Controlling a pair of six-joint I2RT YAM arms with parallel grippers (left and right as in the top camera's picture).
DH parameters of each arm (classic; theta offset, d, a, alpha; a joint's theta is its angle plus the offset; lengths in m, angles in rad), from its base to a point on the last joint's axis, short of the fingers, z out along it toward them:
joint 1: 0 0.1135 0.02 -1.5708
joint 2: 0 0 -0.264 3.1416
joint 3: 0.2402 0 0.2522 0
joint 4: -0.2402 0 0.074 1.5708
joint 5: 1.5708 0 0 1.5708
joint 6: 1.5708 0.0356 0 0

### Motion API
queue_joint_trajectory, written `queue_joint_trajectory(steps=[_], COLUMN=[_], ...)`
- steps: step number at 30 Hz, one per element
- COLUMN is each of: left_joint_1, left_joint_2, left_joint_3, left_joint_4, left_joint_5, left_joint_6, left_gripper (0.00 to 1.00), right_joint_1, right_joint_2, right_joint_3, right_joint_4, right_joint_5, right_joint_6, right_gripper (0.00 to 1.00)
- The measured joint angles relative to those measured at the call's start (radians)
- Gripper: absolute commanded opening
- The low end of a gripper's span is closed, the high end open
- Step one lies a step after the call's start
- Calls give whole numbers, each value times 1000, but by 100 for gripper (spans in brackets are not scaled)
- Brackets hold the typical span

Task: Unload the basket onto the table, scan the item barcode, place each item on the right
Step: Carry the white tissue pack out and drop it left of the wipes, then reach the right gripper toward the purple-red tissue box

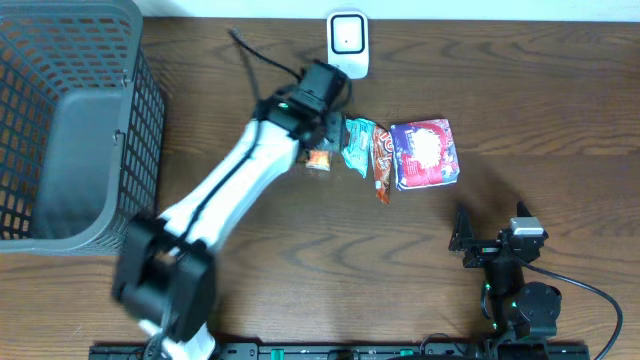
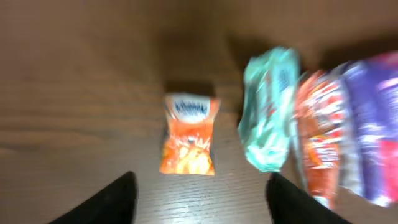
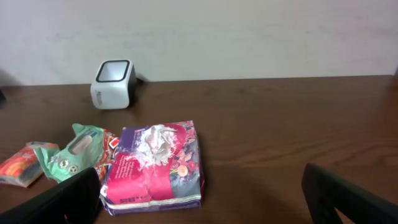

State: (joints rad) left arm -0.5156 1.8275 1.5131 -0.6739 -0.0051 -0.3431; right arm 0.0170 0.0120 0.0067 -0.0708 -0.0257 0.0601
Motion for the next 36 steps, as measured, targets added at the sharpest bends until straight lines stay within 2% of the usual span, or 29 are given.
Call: queue_joint_trajectory(steps=[1, 2, 7, 11, 16, 24, 27, 31, 36], left_joint_1=[12, 29, 134, 214, 221, 221, 221, 221, 221], left_joint_2=[-45, -101, -341, -474, -513, -513, -513, -513, -513], left_joint_3=[0, 0, 18, 25, 25, 25, 25, 25, 24], left_joint_4=[-4, -13, -154, -342, -507, -532, -532, -532, -533], left_joint_5=[-4, -16, -110, -158, -167, -167, -167, -167, -168], left_joint_6=[0, 6, 8, 8, 8, 8, 8, 8, 8], left_gripper=[96, 100, 98, 98, 98, 98, 98, 98, 98], right_joint_1=[0, 0, 0, 0, 0, 0, 0, 0, 0], right_joint_2=[0, 0, 0, 0, 0, 0, 0, 1, 1], right_joint_3=[0, 0, 0, 0, 0, 0, 0, 0, 0], right_joint_4=[0, 0, 0, 0, 0, 4, 39, 80, 392], right_joint_5=[0, 0, 0, 0, 0, 0, -85, -364, -567], right_joint_6=[0, 0, 0, 0, 0, 1, 99, 309, 438], right_gripper=[99, 99, 99, 99, 99, 99, 99, 99, 99])
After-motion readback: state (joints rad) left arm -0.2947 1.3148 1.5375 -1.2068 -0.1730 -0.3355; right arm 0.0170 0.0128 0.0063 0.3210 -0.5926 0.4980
